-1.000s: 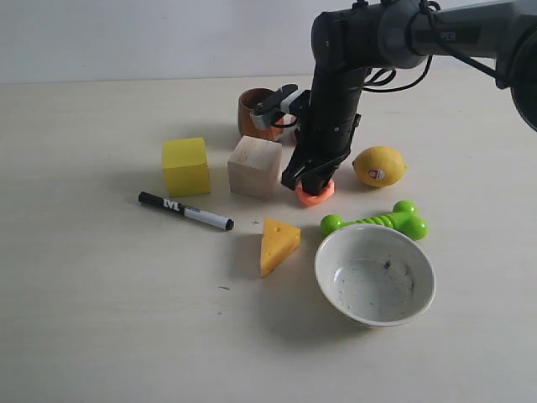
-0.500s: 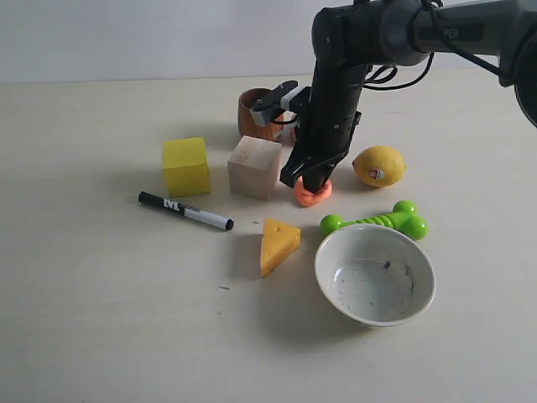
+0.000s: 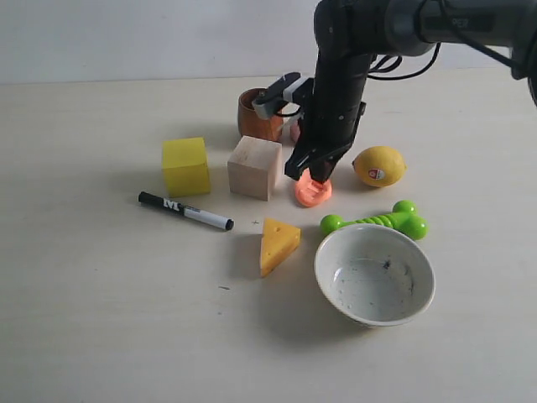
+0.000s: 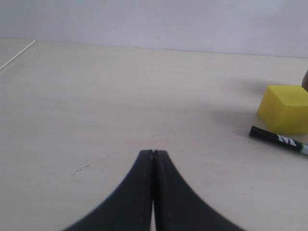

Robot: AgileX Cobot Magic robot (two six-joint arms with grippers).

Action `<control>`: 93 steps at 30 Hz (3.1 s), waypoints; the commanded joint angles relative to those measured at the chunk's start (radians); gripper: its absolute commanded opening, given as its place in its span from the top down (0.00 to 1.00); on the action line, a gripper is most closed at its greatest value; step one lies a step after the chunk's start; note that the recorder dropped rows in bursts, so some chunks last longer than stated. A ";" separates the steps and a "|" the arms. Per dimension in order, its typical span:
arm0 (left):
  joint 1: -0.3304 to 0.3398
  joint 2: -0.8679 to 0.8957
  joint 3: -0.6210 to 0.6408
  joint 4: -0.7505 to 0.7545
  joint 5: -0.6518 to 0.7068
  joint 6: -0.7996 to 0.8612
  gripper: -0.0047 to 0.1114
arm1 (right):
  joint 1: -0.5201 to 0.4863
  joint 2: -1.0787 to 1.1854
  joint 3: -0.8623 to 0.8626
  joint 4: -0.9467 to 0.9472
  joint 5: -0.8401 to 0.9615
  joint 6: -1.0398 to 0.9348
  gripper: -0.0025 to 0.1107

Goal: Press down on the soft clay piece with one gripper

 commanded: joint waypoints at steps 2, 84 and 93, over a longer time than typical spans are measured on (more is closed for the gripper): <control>-0.004 -0.006 -0.002 -0.006 -0.008 0.002 0.96 | 0.001 -0.127 0.014 -0.018 -0.056 0.107 0.98; -0.004 -0.006 -0.002 -0.006 -0.008 0.002 0.96 | -0.632 -2.020 1.577 -0.101 -0.895 0.508 0.98; -0.004 -0.006 -0.002 -0.006 -0.008 0.002 0.96 | -0.596 -2.230 1.754 -0.057 -0.972 0.508 0.98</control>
